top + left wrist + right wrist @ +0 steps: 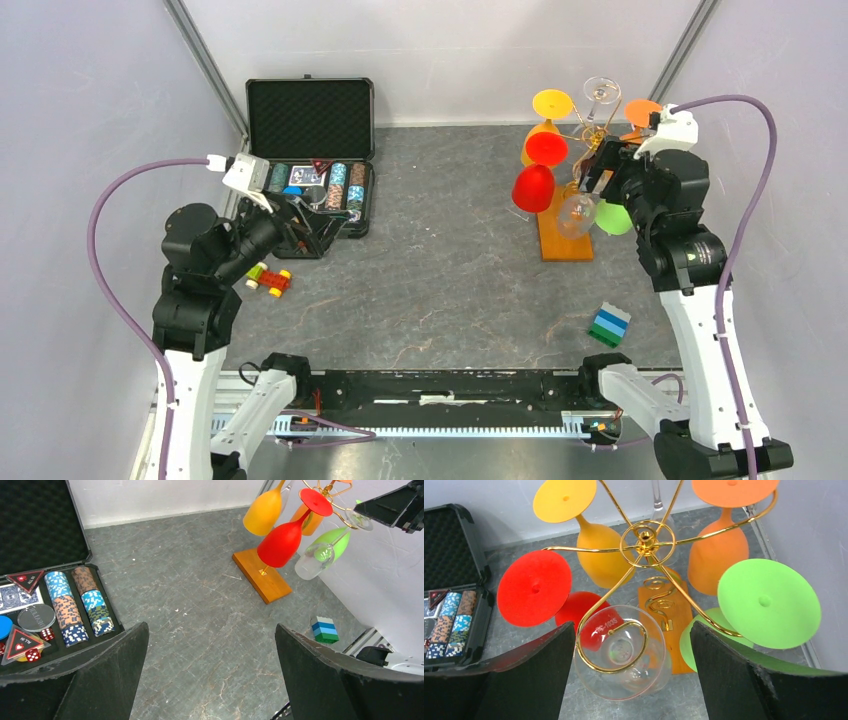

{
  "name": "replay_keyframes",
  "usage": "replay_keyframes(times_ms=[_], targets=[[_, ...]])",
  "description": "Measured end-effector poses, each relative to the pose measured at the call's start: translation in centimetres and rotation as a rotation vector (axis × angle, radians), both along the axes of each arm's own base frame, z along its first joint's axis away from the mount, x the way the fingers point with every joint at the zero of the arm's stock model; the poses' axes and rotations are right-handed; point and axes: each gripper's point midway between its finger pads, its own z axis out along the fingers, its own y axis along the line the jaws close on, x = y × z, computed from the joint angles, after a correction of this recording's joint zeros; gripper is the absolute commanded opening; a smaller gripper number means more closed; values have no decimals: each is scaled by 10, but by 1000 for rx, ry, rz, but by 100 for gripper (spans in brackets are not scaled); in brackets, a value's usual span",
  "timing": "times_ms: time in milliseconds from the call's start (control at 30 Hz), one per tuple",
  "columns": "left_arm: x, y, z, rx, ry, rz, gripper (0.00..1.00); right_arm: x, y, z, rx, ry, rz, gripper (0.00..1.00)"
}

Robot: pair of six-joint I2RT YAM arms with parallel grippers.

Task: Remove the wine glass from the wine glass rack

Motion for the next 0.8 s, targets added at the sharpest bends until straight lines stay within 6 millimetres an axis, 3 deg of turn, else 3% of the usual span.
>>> replay_keyframes(times_ms=[200,333,467,667,800], targets=[[1,0,-1,-1,0,0,100,-5,-9,10,13,3,-48,85],[1,0,-2,-4,6,0,100,-9,-14,5,53,24,-81,84],[2,-1,-6,-4,16,0,100,-11,-18,4,133,15,-116,87],[3,-1,-8,-4,19,-1,100,-13,-11,19,303,-63,-109,87],[3,-2,-7,-4,17,-3,100,-13,-7,6,417,-68,-111,85]])
